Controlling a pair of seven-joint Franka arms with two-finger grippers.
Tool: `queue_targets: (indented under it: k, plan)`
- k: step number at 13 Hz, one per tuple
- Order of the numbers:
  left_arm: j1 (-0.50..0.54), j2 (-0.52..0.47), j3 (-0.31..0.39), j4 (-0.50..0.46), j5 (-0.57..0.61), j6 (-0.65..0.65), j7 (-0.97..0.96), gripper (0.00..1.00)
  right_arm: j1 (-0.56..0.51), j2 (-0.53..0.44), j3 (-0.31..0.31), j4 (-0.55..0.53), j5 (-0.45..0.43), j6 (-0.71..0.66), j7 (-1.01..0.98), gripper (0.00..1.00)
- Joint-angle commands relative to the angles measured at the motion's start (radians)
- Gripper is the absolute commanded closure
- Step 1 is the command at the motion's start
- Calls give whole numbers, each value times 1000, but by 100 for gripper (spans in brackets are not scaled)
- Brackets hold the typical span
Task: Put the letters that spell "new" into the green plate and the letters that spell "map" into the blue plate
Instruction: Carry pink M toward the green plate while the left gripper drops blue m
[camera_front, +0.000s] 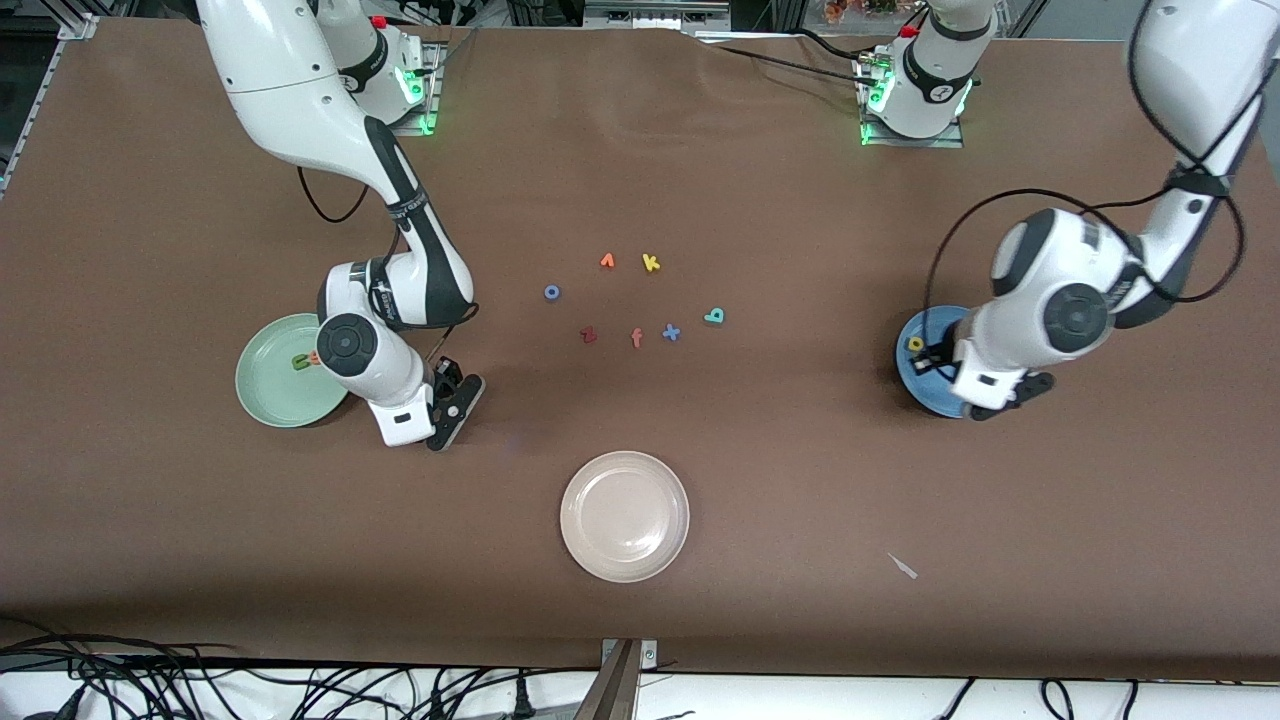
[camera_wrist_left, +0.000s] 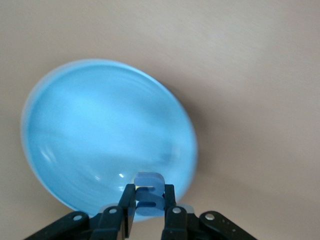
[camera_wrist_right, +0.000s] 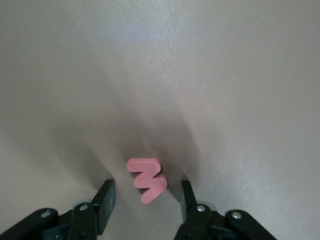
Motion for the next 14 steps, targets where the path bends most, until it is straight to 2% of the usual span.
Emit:
queue_targets:
  k: [1, 4, 5, 6, 7, 8, 9, 10, 12, 14]
  plan:
    - [72, 17, -17, -5, 28, -15, 154, 87, -9, 8, 10, 19, 15, -20, -21, 62]
    - [98, 75, -8, -5, 34, 3, 180, 85, -6, 10, 12, 29, 15, -20, -15, 68]
    - [98, 86, -2, -7, 35, 15, 182, 82, -6, 11, 12, 30, 17, -20, -13, 69]
    - [98, 92, 1, -7, 38, 17, 182, 74, -5, 12, 12, 30, 17, -20, -13, 75]
    - [98, 95, 3, -5, 43, 17, 182, 63, -5, 12, 13, 29, 17, -22, -13, 78]
    - [98, 93, 3, -4, 42, 17, 181, 44, -6, 12, 20, 30, 18, -22, -13, 80]
    - [98, 90, 1, -1, 42, 15, 180, 17, -8, 12, 20, 30, 17, -22, -13, 85]
    - [98, 84, -2, 1, 40, 9, 171, 0, -9, 12, 20, 30, 17, -23, -13, 89]
    - [92, 38, -35, 3, 14, -9, 151, 0, -11, 10, 20, 36, 18, -26, -13, 94]
    - [97, 15, -135, 7, -35, -84, 81, 0, -17, 7, 18, 79, 20, -106, -13, 94]
